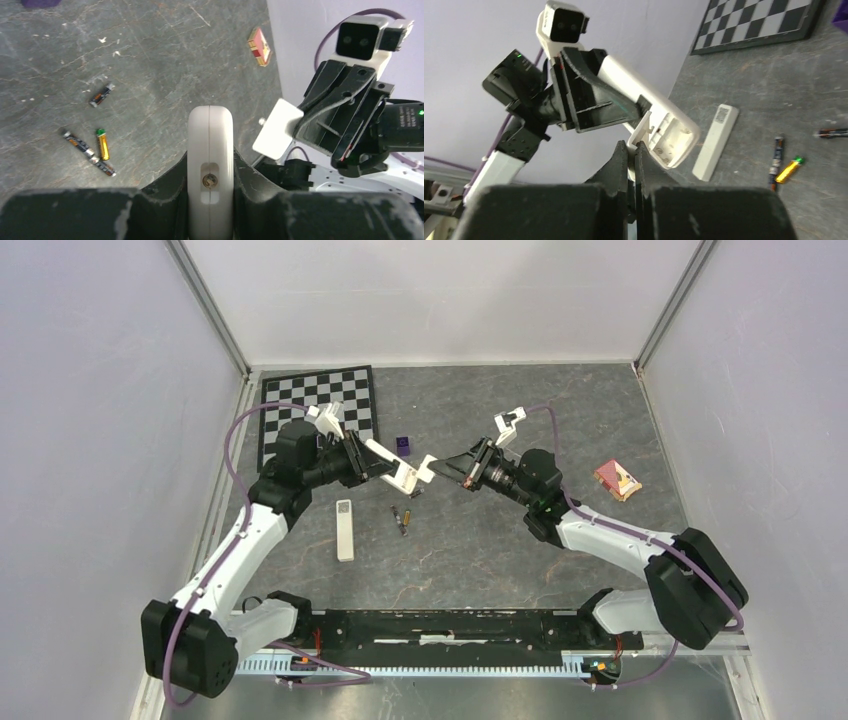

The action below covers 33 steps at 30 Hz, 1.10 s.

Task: Load the batteries into the remote control
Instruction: Remove the battery cover from the remote control, then place the battery cover at the center of the board.

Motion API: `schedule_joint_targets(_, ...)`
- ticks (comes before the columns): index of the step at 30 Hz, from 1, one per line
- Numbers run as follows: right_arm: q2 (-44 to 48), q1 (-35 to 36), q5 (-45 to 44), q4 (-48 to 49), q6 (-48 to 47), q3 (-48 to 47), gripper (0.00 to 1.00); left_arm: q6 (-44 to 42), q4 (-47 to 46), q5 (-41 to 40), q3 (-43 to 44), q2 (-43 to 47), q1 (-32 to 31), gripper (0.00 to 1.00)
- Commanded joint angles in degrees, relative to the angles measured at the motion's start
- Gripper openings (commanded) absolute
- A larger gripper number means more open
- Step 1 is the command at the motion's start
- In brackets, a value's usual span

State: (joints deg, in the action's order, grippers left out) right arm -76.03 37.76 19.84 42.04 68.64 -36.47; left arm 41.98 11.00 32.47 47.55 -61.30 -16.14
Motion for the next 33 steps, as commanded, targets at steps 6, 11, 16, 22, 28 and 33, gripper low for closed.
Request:
schedule_joint_targets(6, -2.80, -8.57, -0.83, -6.88, -18.90, 4.91, 0.00, -12.99, 9.84, -4.78, 3.73, 3.26, -0.03, 0.02)
schedule_joint_targets(11, -8.66, -9.01, 1.87, -12.35, -30.01, 4.34, 0.00, -16.21, 8.74, 0.73, 3.61, 5.18, -0.03, 0.02)
schedule_joint_targets(16, -12.59, -9.36, 2.25, -18.75, -38.66, 3.35, 0.00, -19.13, 5.99, 7.90, 3.59, 7.72, 0.01, 0.02)
schedule_joint_targets(22, -14.55, -11.56, -0.09, -25.52, -44.63, 1.49, 0.04, -21.35, 3.22, 15.98, 3.92, 10.15, -0.03, 0.02)
schedule_joint_targets(28, -15.74, -15.08, -0.31, -26.79, -44.60, 2.28, 0.34, -20.43, -0.29, 17.06, 2.39, 13.07, 0.02, 0.02)
schedule_joint_targets(33, -13.91, -15.35, -4.82, -29.18, -44.37, 1.58, 0.62, -19.20, -0.54, 12.81, 2.66, 13.69, -0.02, 0.02)
